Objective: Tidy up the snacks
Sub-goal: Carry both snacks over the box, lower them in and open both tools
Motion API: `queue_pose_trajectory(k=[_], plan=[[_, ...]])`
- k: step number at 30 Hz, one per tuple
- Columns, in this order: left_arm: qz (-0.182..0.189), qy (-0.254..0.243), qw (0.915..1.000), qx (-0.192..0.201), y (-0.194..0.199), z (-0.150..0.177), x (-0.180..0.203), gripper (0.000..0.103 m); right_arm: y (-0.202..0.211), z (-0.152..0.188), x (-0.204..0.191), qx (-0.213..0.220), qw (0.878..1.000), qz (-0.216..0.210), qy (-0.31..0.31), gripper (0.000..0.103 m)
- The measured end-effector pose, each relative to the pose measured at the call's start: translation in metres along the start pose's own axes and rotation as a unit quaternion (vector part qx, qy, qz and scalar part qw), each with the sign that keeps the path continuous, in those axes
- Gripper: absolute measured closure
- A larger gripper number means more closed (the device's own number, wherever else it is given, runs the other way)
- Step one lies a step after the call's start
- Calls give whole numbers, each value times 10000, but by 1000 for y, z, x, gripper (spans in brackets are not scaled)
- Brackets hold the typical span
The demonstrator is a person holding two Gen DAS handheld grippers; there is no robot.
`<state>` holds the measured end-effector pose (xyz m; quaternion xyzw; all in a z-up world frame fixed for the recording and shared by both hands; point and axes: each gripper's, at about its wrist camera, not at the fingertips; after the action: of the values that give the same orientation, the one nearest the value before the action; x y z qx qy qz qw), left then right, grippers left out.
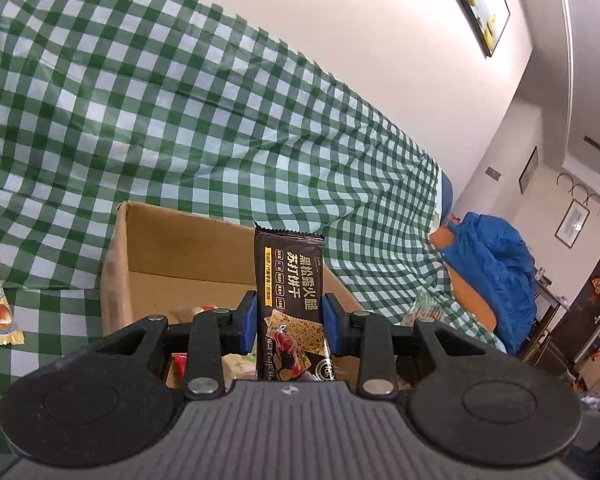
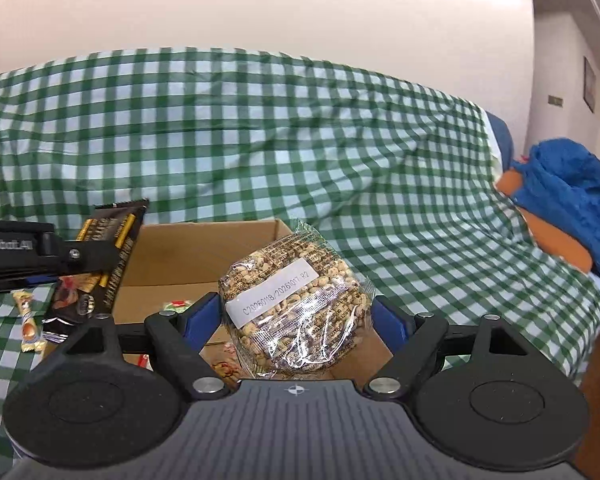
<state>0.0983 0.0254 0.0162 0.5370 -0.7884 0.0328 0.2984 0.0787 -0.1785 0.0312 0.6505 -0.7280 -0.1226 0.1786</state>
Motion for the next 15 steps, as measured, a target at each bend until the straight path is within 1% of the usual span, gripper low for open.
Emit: queue_pose_trajectory(k=[4, 7, 15], plan=[[2, 93, 9999, 43, 4, -2, -4, 66, -2, 1, -9, -25, 10000, -14, 47, 21], [-6, 68, 9999, 75, 6, -4, -4, 66, 0, 1, -16, 5, 9999, -26, 111, 21], [-8, 69, 9999, 82, 6, -4, -4, 66, -1, 2, -20, -13, 9999, -14, 116, 21]])
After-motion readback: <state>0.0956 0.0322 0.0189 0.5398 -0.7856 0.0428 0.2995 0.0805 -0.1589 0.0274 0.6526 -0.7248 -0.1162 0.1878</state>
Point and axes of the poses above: each gripper's, at about its wrist camera, not at the fingertips, and y roughly against the way its jaws point, x to its right, z to its underside, and after that the axes turned 10 degrees about z, right-handed
